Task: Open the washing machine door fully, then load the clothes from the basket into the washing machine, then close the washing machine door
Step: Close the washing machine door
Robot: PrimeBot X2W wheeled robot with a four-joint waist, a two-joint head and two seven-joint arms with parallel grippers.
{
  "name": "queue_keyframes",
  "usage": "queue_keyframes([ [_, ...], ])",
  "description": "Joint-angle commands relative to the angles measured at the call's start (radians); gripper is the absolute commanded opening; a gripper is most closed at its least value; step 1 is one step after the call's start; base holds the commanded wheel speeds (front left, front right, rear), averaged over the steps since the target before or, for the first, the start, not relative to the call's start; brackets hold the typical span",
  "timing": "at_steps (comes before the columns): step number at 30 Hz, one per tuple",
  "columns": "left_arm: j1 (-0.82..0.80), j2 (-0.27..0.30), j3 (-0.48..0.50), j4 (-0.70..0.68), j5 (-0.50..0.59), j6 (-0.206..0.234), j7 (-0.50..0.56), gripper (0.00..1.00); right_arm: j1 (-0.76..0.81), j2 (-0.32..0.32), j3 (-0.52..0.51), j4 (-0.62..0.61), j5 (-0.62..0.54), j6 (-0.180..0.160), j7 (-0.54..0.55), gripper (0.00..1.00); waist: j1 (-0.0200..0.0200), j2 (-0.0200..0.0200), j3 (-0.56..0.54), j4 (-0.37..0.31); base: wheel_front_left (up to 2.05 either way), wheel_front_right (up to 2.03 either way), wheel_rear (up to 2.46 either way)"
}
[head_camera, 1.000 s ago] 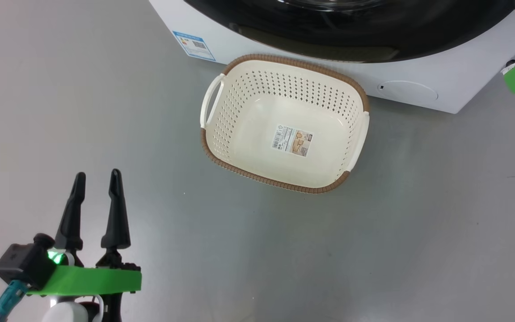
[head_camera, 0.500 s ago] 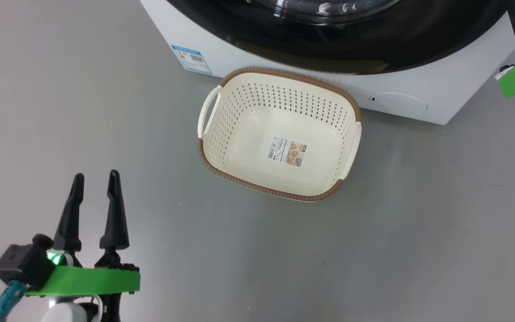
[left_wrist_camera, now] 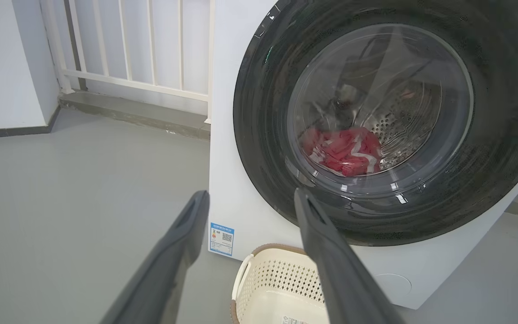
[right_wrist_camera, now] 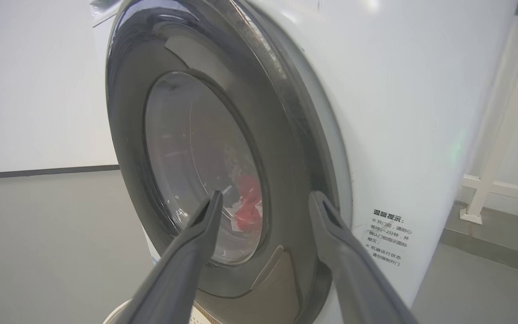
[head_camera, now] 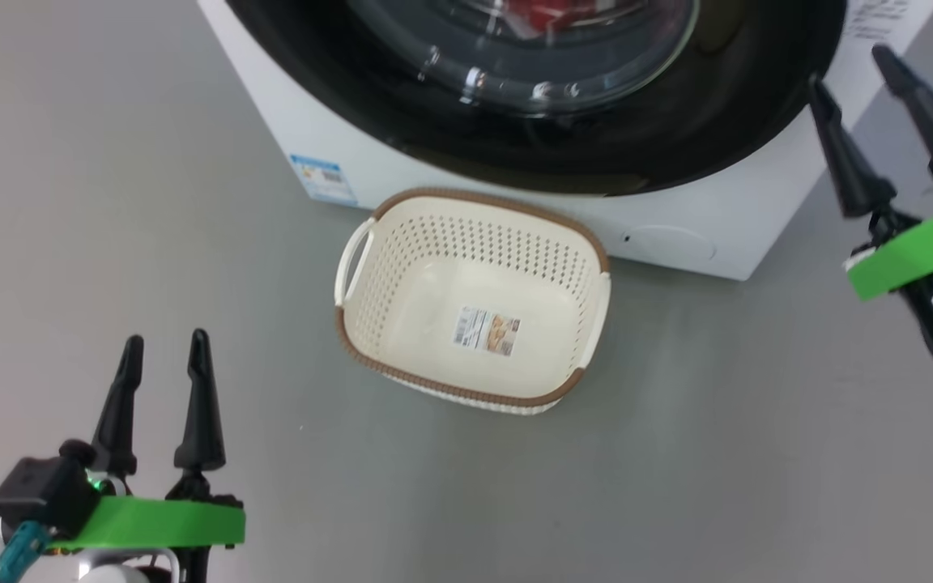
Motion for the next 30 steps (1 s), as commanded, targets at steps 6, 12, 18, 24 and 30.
queue_keyframes([
  [6, 0.027, 0.021, 0.054, -0.018, 0.041, -0.009, -0.009, 1.00, 0.152, 0.041, -0.052, -0.097, -0.008, -0.006, -0.004, 1.00, 0.0000, 0.0000, -0.098, -0.088, 0.00, 0.00, 0.00],
  [12, 0.049, 0.033, 0.061, -0.017, 0.043, -0.010, -0.009, 1.00, 0.248, 0.079, -0.085, -0.159, -0.017, -0.006, -0.004, 1.00, 0.0000, 0.0000, -0.137, -0.138, 0.00, 0.00, 0.00],
  [18, 0.069, 0.044, 0.066, -0.018, 0.039, -0.010, -0.009, 1.00, 0.344, 0.115, -0.107, -0.213, -0.030, -0.006, -0.004, 1.00, 0.0000, 0.0000, -0.168, -0.193, 0.00, 0.00, 0.00],
  [24, 0.083, 0.051, 0.068, -0.025, 0.031, -0.010, -0.009, 1.00, 0.418, 0.145, -0.122, -0.241, -0.037, -0.006, -0.004, 1.00, 0.0000, 0.0000, -0.192, -0.238, 0.00, 0.00, 0.00],
  [30, 0.103, 0.059, 0.073, -0.032, 0.016, -0.010, -0.009, 1.00, 0.492, 0.179, -0.157, -0.265, -0.035, -0.006, -0.004, 1.00, 0.0000, 0.0000, -0.218, -0.272, 0.00, 0.00, 0.00],
])
